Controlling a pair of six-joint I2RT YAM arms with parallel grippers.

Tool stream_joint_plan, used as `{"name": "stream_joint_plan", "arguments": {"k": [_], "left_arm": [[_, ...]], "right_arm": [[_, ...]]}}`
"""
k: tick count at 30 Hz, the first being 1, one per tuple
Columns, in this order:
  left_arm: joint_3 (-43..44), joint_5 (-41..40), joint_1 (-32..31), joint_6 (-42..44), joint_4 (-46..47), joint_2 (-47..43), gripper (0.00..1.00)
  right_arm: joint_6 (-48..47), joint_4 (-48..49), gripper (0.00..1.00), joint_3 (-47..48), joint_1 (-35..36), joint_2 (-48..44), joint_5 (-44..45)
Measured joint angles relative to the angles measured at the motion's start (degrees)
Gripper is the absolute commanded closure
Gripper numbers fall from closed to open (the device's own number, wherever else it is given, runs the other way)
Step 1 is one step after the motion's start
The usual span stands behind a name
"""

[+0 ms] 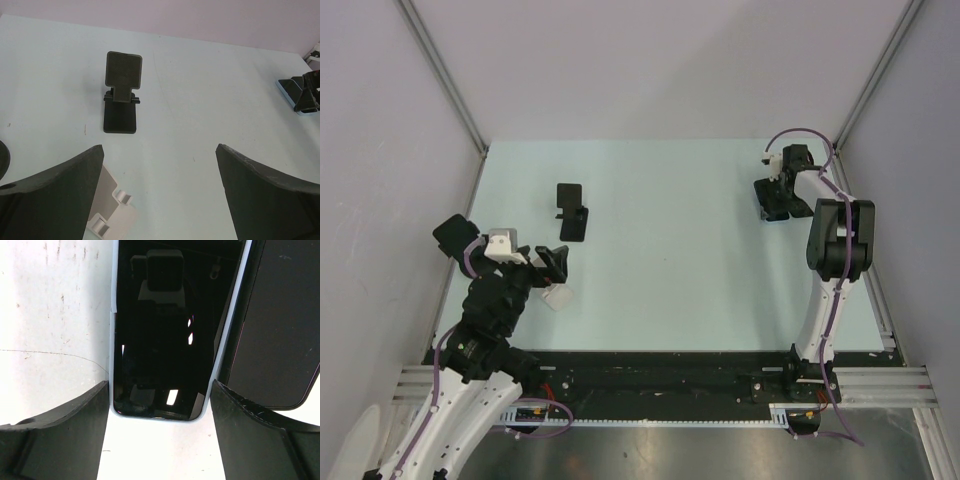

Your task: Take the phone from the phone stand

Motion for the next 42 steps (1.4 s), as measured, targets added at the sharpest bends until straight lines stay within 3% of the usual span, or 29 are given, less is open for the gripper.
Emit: {"name": "stream_joint_plan", "arguments": {"k": [22,32,37,42], "left_arm": [[0.00,0.42,-0.02,0.42,0.04,0.24,0.00],[0.00,0.52,0.00,0.42,0.02,0.24,0.00],[0.00,0.50,0.00,0.39,0.04,0.24,0.00],[0.00,0.28,0.00,0.35,0.04,0.24,0.00]], "right_arm": [[-1.42,-0.79,0.28,2.95,0.70,1.90,0.02],[-0.96,-0.15,0.02,3.04,0.76,1.95,-0.04],[0.15,0.04,0.00,1.55,0.83,0.17,-0.85],[3.08,0.48,0.00,-1.18,1.46,-8.07,-2.67]]}}
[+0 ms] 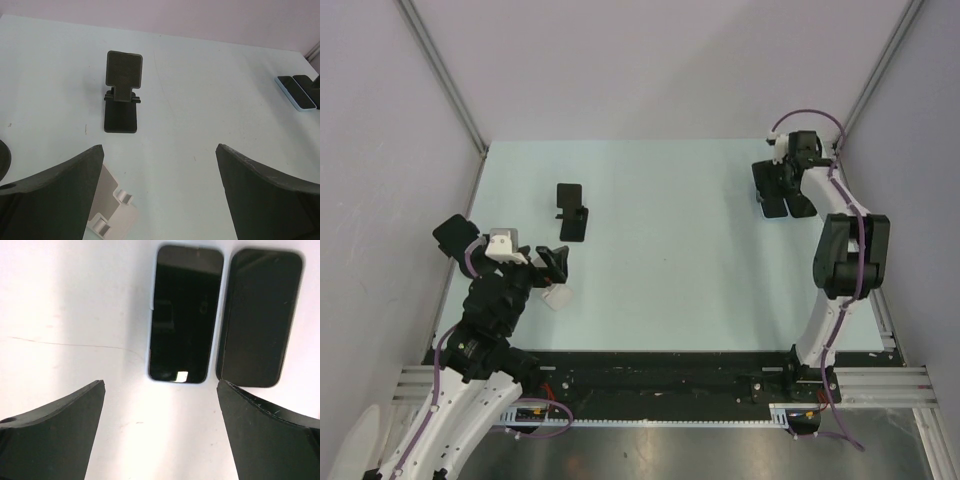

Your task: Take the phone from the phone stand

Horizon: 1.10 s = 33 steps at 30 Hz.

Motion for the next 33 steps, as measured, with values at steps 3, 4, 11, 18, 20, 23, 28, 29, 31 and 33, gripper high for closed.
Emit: {"name": "stream_joint_plan", "arguments": {"k": [3,4,11,18,20,23,28,29,31,33], "left_arm": [[0.00,-0.81,0.00,-0.26,0.00,-0.09,0.00],[0.00,-1.18,-0.02,-0.50,0.00,-0.20,0.00],[-0.55,-12.81,0.00,-5.16,0.13,-2.93,0.00],[-2.25,-16.20,0.00,-5.51,0.37,-7.08,0.00],[-2.36,-17.42,0.00,-5.53,0.28,-5.84,0.00],[-2.34,-19.41,0.00,-5.88,0.02,-2.01,0.00],[-2.03,-20.85,0.02,-7.61,-1.81,7.89,0.00],[-1.79,-21.07,0.07,-8.09,-2.36,10.23,0.00],[-1.11,-21.40,0.22,-9.40,-3.08,14.12,0.00],[-0.48,-21.44,0.50,-10.78,-3.39,17.46,0.00]], "right_arm": [[4.15,1.40,0.00,-1.95,0.00,-8.02,-2.64],[5.73,2.27,0.00,-2.73,-0.31,-10.45,-4.22],[19.71,9.46,0.00,-11.04,-6.56,-29.16,-14.91],[22.99,7.21,0.00,-17.16,-5.90,-34.29,-19.28],[23.23,4.92,0.00,-19.02,-5.33,-35.08,-17.53],[23.19,2.34,0.00,-22.64,-4.02,-37.94,-14.08],[22.75,-0.26,0.00,-27.43,0.94,-46.10,-7.02],[22.75,-0.28,0.00,-27.98,2.58,-47.69,-5.66],[22.71,0.20,0.00,-29.07,4.81,-50.27,-3.69],[22.56,0.63,0.00,-30.23,6.82,-52.06,-2.56]]}}
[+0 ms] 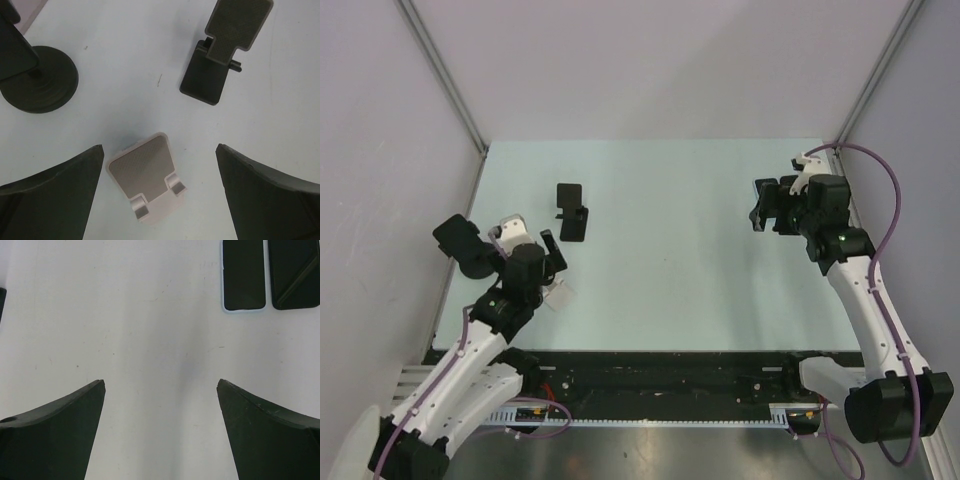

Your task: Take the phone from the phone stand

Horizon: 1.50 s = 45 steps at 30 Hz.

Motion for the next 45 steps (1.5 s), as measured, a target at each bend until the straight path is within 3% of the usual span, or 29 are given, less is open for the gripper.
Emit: {"name": "stream_joint_plan", "arguments": {"k": [8,20,28,34,41,45], "left_arm": [[3.30,-0.09,2.43,-4.61,-0.92,11.69,0.00],[2.23,-4.63,3.04,-12.92,-3.48,11.82,0.00],[2.21,-4.00,5.35,-15.76,-3.65,17.07,0.02],[2.21,-2.05,6.78,-17.20,-3.63,19.54,0.14],[2.25,0.48,6.78,-18.40,-3.52,20.50,0.48],[3.06,1.44,6.71,-17.42,-4.17,20.61,0.56]], "right_arm": [[-0.02,0.17,0.00,-3.41,1.49,-0.44,0.92],[-0.02,1.57,0.00,-3.82,2.32,-2.01,-1.03],[-0.59,1.62,0.00,-3.82,3.02,-2.14,-1.38],[-0.87,1.62,0.00,-3.82,3.61,-2.25,-1.38],[-1.09,1.62,0.00,-3.82,4.33,-2.27,-1.36],[-1.09,1.62,0.00,-3.82,4.44,-2.27,-1.38]]}}
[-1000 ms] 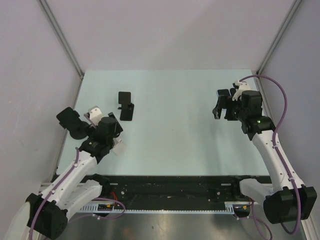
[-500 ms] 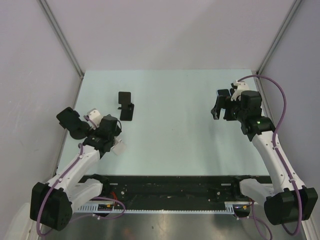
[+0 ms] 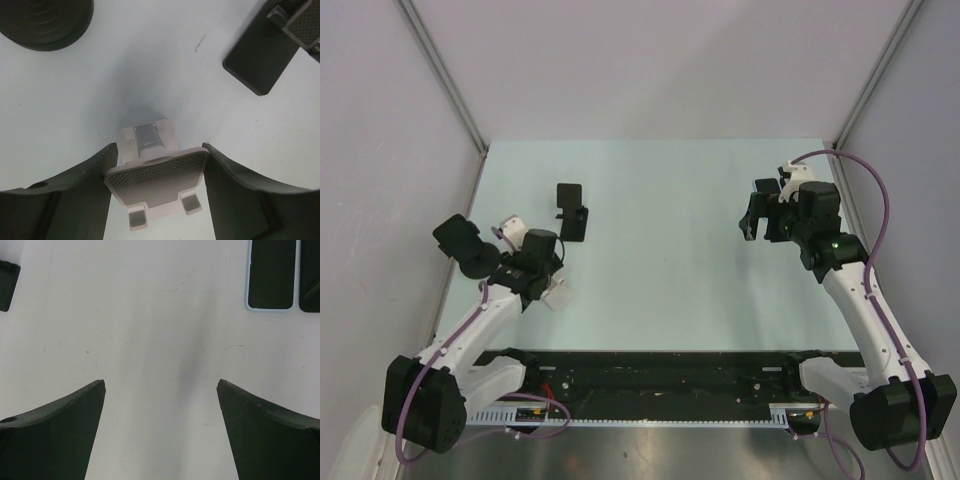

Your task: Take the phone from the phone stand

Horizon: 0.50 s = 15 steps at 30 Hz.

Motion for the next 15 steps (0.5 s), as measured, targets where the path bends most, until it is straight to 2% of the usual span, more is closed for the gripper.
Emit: {"name": "stream_joint_plan", "arguments": {"k": [8,15], "left_arm": [[10.73,2.97,-4.90,7.87,-0.68,5.38,0.59],[24.70,12.98,-7.37,17.88,0.61,15.06,0.60]], "right_arm": [[0.00,0.00,0.00,0.00,0.37,0.00,0.04],[-0.42,-0.09,0.00,-0.09,4.02,-1.01,1.51]]}}
